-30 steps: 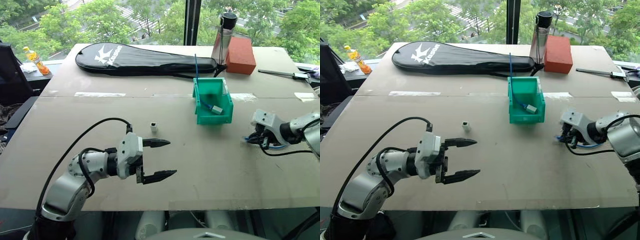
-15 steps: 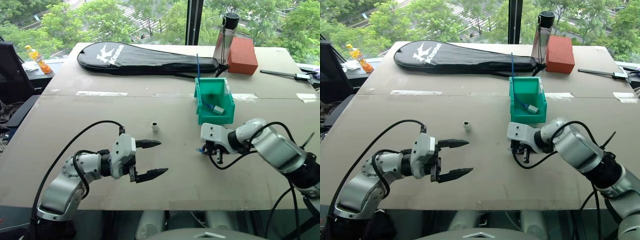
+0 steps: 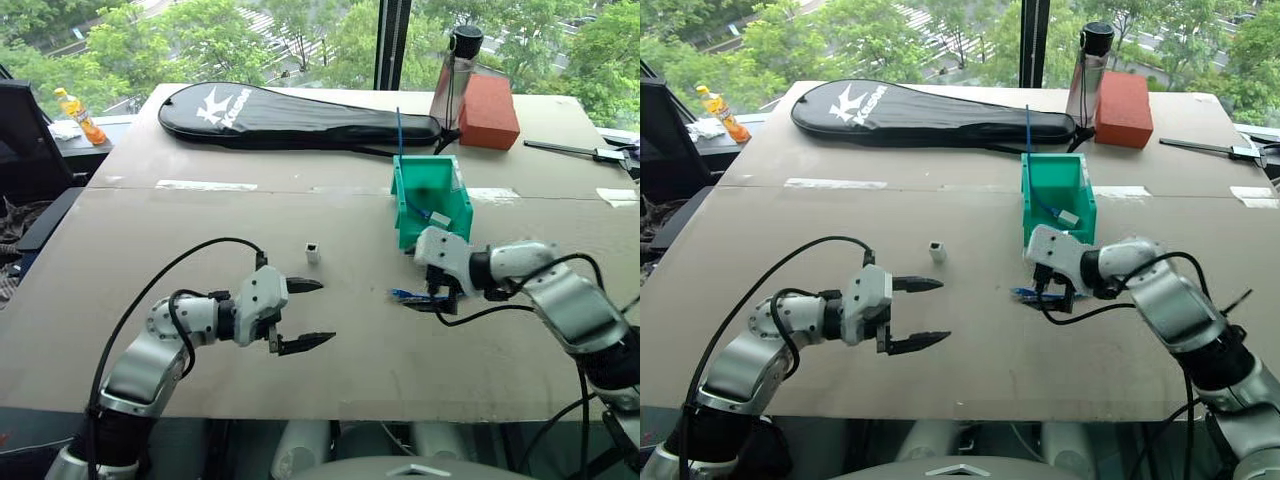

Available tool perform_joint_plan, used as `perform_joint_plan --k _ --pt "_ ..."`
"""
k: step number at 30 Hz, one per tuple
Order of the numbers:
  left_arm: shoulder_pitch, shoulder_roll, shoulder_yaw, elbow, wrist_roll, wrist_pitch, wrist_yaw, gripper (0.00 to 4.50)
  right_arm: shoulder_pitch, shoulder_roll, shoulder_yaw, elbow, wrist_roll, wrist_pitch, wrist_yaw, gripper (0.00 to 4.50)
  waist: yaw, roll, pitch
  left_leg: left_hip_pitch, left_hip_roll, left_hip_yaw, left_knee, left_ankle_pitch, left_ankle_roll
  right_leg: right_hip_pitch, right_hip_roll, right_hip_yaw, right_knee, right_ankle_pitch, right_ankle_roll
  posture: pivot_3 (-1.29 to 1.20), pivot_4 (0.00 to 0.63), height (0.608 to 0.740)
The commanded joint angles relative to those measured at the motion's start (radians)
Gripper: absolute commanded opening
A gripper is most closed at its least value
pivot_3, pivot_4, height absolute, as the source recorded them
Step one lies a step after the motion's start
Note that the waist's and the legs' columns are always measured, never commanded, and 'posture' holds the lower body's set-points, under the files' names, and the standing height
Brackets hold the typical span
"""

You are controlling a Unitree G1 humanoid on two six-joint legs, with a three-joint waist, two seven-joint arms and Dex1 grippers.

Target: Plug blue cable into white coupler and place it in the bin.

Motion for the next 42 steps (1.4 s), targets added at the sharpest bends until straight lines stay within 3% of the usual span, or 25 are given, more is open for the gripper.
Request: perform_joint_plan --k 1,8,16,27,31,38,42 --pt "-0.140 -0.053 -0.092 0.074 0.051 0.000 -0.028 4.50 0.195 0.009 -0.297 -0.219 0.167 0.008 -0.022 4.48 0.016 -0.001 0.000 0.000 0.000 -0.001 0.000 0.000 0.000 0.001 0.000 -0.001 -0.001 0.000 0.000 0.00 0.150 0.740" --pt "-0.376 -0.158 -0.209 0.306 0.140 -0.068 -0.102 4.50 0.636 0.113 -0.562 -0.494 0.256 -0.008 -0.155 4.48 0.006 -0.001 -0.001 0.001 0.000 -0.001 0.000 0.000 0.000 0.001 0.002 0.000 0.001 0.000 0.001 0.00 0.150 0.740" --pt "-0.530 -0.256 -0.294 0.592 0.264 -0.208 -0.144 4.50 1.001 0.205 -0.648 -0.545 0.174 -0.326 -0.130 4.48 -0.011 -0.002 -0.001 0.002 0.001 0.000 0.003 0.000 0.000 0.002 0.004 0.002 0.002 -0.002 0.006 0.00 0.150 0.740" --pt "-0.622 -0.341 -0.311 0.690 0.321 -0.247 -0.173 4.50 1.038 0.147 -0.671 -0.422 0.192 -0.484 -0.096 4.48 -0.009 -0.002 -0.001 0.001 0.001 0.001 0.005 0.000 0.001 0.002 0.004 0.005 0.001 -0.003 0.003 0.00 0.150 0.740" --pt "-0.613 -0.339 -0.314 0.669 0.325 -0.241 -0.192 3.33 1.035 0.147 -0.665 -0.427 0.199 -0.481 -0.120 4.50 -0.009 -0.002 -0.001 0.001 0.001 0.001 0.005 0.000 0.001 0.002 0.004 0.005 0.001 -0.003 0.003 0.00 0.150 0.740" --pt "-0.594 -0.344 -0.318 0.659 0.335 -0.254 -0.201 0.02 1.029 0.154 -0.637 -0.436 0.202 -0.466 -0.167 4.50 -0.009 -0.002 -0.001 0.001 0.001 0.001 0.005 0.000 0.001 0.002 0.004 0.005 0.001 -0.003 0.003 0.00 0.150 0.740" --pt "-0.583 -0.350 -0.306 0.650 0.315 -0.270 -0.211 0.02 1.020 0.170 -0.600 -0.452 0.230 -0.408 -0.225 4.50 -0.009 -0.002 -0.001 0.001 0.001 0.001 0.005 0.000 0.001 0.002 0.004 0.005 0.001 -0.003 0.002 0.00 0.150 0.740"
